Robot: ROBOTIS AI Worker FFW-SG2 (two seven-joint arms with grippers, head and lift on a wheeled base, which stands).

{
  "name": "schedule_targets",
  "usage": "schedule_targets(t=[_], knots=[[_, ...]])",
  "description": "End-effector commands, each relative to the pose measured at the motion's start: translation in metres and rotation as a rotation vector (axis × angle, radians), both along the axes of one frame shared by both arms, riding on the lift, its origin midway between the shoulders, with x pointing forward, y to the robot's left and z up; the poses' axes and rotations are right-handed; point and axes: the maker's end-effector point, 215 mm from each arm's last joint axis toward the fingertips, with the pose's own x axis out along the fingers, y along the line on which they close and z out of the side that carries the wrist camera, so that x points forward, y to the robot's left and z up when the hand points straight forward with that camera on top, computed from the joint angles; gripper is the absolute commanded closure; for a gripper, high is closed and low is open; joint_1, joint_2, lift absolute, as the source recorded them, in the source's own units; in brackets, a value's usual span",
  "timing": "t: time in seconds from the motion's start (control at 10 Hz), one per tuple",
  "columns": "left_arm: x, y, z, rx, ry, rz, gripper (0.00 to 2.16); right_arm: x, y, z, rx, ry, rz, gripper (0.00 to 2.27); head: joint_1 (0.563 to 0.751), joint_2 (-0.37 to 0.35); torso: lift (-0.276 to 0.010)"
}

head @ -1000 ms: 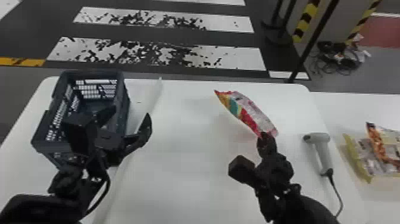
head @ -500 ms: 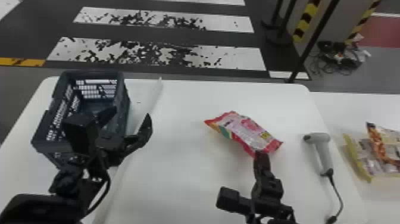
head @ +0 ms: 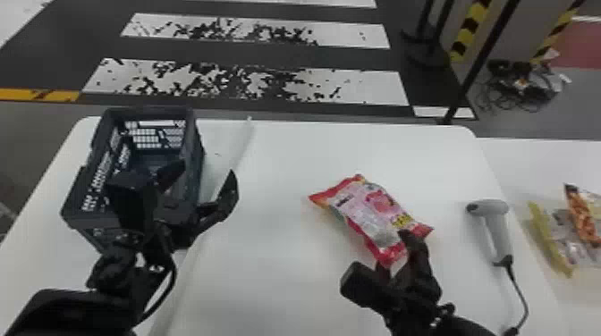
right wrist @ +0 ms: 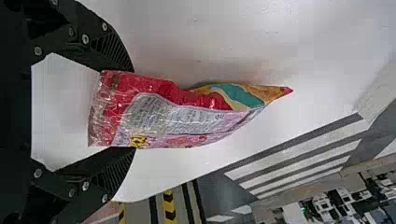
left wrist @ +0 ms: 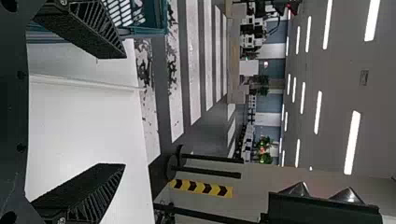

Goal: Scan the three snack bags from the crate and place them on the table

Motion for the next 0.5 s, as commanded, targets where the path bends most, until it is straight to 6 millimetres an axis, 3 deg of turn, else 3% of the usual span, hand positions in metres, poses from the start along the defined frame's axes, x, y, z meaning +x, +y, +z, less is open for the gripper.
schedule_targets(t=[0.0,0.2,0.4], knots=[[0.000,0.000,0.000,-0.004,0.001,-0.004,0.04,0.001,0.012,0.006,0.208,0.063,-0.040,0.06,0.695,-0.039,-0.062],[0.000,0.000,0.000,-0.005,0.002,-0.004,0.04,-0.006,0.035,0.008,0.499,0.199,-0.063,0.06,0.695,-0.014,-0.062],[-0.002,0.002,-0.001,-0.004,0.005,-0.004,0.04,0.003,0.041,0.026,0.709,0.233,-0.097,0.07,0.695,0.014,-0.062]])
